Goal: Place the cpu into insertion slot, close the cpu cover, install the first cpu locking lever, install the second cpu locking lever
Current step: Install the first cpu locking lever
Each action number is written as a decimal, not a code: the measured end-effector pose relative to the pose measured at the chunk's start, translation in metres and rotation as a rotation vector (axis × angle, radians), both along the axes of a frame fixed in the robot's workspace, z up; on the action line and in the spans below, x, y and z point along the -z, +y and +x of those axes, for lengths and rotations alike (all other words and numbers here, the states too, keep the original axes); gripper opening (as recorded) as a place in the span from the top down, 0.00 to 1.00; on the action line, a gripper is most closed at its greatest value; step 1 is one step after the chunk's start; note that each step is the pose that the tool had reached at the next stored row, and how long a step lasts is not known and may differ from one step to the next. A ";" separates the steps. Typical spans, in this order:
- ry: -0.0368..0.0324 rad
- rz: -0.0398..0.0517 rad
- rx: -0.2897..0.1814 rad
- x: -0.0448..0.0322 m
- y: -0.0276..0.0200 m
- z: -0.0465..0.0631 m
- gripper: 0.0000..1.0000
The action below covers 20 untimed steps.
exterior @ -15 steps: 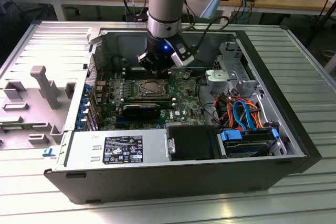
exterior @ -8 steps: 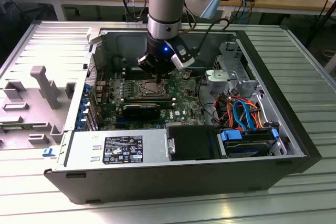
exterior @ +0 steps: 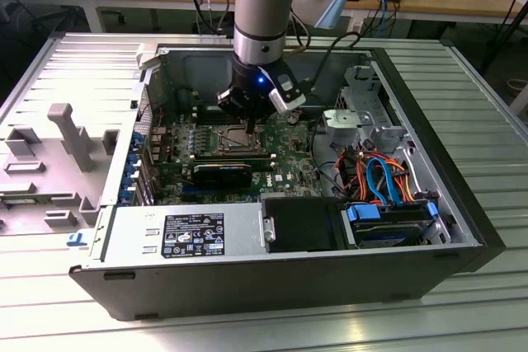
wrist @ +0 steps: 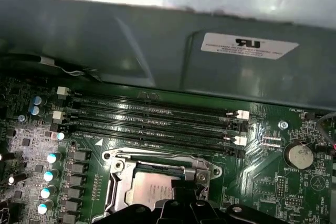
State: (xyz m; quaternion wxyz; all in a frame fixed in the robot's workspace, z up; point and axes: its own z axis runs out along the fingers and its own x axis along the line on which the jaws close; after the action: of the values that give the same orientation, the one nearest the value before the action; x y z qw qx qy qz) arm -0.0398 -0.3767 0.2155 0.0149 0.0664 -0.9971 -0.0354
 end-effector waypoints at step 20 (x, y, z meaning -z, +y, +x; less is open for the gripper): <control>0.0018 -0.0016 0.018 -0.0087 -0.0133 0.005 0.89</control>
State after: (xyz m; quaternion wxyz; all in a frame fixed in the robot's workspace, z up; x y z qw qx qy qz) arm -0.0349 -0.3901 0.2243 0.0155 0.0572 -0.9976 -0.0348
